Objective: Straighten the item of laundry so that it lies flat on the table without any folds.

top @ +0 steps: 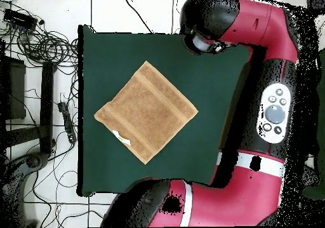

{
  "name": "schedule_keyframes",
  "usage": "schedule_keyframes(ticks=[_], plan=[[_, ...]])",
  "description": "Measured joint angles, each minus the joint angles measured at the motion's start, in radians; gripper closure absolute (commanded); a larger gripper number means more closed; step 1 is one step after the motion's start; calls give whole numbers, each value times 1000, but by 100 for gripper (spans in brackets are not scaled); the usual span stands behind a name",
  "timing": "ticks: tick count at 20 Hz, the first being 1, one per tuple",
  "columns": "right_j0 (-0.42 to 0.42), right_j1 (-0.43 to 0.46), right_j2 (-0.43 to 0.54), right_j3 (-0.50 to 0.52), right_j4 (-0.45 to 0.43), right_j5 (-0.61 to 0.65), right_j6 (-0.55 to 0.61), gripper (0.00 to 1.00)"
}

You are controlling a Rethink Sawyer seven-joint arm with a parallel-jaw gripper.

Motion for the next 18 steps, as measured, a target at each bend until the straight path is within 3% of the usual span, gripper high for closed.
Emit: schedule_keyframes(ticks=[7, 18], plan=[[-14, -71, 0, 80, 0, -39, 0, 0], [-11, -111, 0, 205, 0, -61, 0, 0]])
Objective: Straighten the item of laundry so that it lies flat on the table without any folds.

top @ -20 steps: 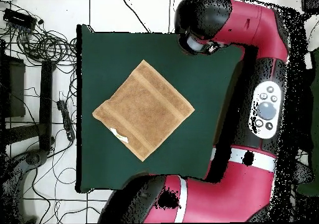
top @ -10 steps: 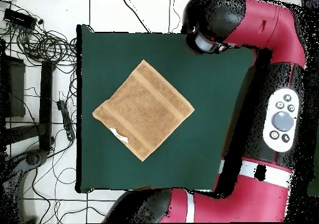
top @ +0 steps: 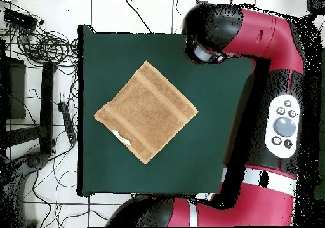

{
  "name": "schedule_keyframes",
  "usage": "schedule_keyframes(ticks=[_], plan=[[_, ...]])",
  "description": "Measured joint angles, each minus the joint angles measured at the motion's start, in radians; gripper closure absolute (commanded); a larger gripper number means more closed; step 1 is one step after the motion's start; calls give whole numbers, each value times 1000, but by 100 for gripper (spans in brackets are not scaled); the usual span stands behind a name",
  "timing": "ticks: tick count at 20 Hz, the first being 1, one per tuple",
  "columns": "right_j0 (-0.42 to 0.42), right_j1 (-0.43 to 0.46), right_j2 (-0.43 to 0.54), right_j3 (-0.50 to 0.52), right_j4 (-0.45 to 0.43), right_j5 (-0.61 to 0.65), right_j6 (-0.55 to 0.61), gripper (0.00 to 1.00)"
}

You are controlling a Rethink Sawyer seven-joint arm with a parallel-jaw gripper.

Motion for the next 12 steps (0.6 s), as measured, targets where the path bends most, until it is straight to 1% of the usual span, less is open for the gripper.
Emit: schedule_keyframes(ticks=[8, 12], plan=[[1, -9, 0, 69, 9, -12, 0, 0], [1, -9, 0, 112, 12, -55, 0, 0]])
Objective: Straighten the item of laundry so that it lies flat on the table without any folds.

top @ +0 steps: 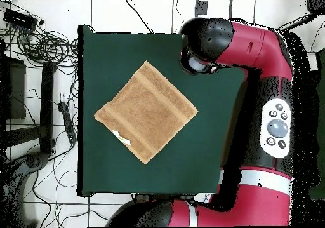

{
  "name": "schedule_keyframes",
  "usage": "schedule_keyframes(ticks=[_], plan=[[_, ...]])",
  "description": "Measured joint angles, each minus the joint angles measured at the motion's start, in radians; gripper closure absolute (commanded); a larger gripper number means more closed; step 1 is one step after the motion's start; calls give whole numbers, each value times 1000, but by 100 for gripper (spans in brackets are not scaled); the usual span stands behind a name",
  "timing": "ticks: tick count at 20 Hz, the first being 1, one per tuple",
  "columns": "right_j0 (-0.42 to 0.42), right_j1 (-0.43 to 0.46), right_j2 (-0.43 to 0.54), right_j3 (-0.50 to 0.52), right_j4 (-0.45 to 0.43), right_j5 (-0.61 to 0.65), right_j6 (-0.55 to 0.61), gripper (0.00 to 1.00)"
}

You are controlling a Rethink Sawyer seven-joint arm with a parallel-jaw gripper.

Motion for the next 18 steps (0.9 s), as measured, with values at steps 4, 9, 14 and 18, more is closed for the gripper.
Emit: schedule_keyframes(ticks=[4, 9, 14, 18], plan=[[0, 1, 0, 27, 0, -44, 0, 0], [1, 5, 0, 46, 0, -88, 0, 0], [1, 8, 0, 53, 11, -92, 0, 0], [5, 8, 0, 67, 29, -105, 0, 0]])
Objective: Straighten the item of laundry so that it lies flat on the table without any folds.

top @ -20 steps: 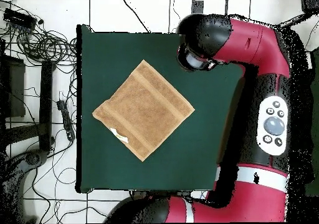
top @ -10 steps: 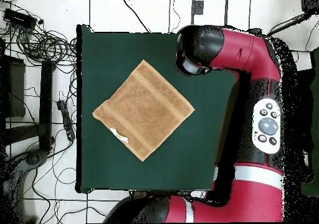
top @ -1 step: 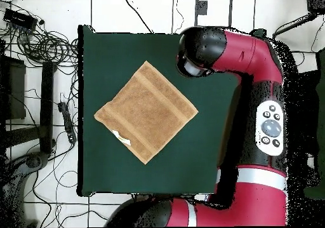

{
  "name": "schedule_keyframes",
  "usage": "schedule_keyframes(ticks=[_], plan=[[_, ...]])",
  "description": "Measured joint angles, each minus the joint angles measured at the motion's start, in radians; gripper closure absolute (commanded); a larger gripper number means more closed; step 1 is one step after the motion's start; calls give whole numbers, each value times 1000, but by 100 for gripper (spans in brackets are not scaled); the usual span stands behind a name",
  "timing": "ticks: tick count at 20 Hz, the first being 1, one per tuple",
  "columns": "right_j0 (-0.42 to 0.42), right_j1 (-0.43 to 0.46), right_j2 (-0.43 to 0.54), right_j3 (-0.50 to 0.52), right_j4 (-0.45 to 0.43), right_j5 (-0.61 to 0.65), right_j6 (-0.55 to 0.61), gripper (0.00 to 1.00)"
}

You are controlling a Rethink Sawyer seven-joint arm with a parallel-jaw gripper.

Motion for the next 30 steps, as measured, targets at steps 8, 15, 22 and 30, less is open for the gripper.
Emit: schedule_keyframes(ticks=[8, 15, 22, 30], plan=[[34, 2, 0, 33, 32, -30, 0, 0], [78, 8, -19, 35, 28, -30, 0, 0], [103, 6, -63, 35, 23, -30, 3, 0], [89, -4, -100, 35, 17, -30, 3, 0]])
